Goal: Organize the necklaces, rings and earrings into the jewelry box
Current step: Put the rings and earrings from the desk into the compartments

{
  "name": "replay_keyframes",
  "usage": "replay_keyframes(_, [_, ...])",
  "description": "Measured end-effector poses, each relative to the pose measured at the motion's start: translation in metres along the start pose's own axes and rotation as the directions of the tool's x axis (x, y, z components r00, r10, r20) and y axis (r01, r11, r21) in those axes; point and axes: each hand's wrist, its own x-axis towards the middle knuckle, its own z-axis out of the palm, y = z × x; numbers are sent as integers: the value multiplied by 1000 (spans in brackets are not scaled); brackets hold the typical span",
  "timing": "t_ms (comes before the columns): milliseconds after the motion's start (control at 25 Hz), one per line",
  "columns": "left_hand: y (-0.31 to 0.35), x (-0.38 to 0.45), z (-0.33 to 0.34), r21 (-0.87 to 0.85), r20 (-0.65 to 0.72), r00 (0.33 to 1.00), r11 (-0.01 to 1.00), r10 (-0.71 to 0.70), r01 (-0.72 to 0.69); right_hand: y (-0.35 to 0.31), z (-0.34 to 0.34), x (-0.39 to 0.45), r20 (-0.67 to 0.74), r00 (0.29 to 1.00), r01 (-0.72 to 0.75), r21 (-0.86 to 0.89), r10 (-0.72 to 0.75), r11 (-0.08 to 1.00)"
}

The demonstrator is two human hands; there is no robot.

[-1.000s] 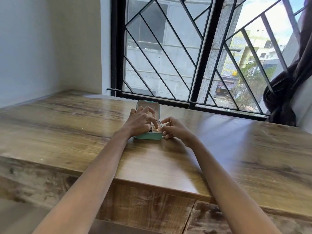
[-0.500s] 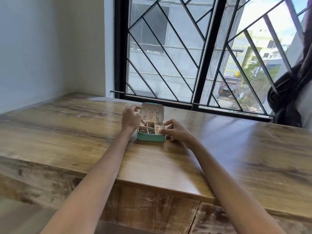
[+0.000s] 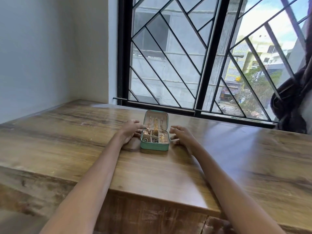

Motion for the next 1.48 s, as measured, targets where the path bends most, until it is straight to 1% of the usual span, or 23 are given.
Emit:
replay_keyframes(120, [0, 1, -8, -30, 103, 995, 999, -19, 22, -2, 6, 6, 46, 999, -3, -20, 4, 1000])
replay_keyframes(360, [1, 2, -14, -42, 193, 981, 999, -14, 23, -5, 8, 19, 30, 995, -96, 34, 95, 995])
replay_keyframes(520, [1, 1, -12, -18, 256, 967, 1000, 23, -20, -3, 8, 25, 36, 995, -98, 16, 98, 995])
replay_keyframes(760, [2, -1, -12, 9, 231, 973, 1000, 16, -19, -1, 10, 22, 26, 998, -57, 26, 57, 998])
replay_keyframes(800, [4, -3, -11, 45, 208, 978, 998, 33, -44, 0, 10, 22, 20, 999, -48, 30, 48, 998])
replay_keyframes(840, [5, -6, -10, 124, 158, 984, 987, 78, -98, 0, 9, 21, 16, 999, -43, 33, 42, 999])
replay_keyframes(880, [5, -6, -10, 245, 82, 983, 952, 165, -180, 0, 9, 20, 12, 999, -38, 37, 38, 999])
replay_keyframes(920, [5, -6, -9, 378, 19, 958, 885, 287, -273, 0, 10, 19, 6, 999, -33, 44, 33, 998])
replay_keyframes(960, [5, -5, -8, 498, 5, 916, 793, 402, -351, 0, 10, 18, 0, 1000, -26, 48, 27, 999])
replay_keyframes(1000, [3, -4, -7, 595, 37, 881, 698, 472, -399, 0, 10, 17, -6, 1000, -19, 47, 19, 999])
replay_keyframes(1040, [2, -3, -6, 679, 89, 864, 604, 496, -417, 0, 10, 16, -11, 1000, -11, 42, 12, 999])
replay_keyframes(1080, [1, -4, -4, 749, 135, 863, 520, 487, -411, 0, 10, 16, -15, 1000, -7, 37, 7, 999])
replay_keyframes(1120, [1, -4, -2, 796, 162, 868, 458, 468, -396, 0, 10, 16, -19, 1000, -5, 32, 5, 999])
replay_keyframes(1160, [0, -4, -2, 819, 173, 873, 426, 456, -385, 1, 10, 16, -21, 1000, -5, 29, 6, 1000])
replay_keyframes(1360, [-1, -3, -5, 849, 191, 862, 361, 469, -385, 2, 10, 18, -30, 1000, 3, 16, -3, 1000])
replay_keyframes(1480, [1, -4, -6, 846, 176, 847, 363, 503, -391, 3, 10, 18, -27, 1000, 9, 13, -8, 1000])
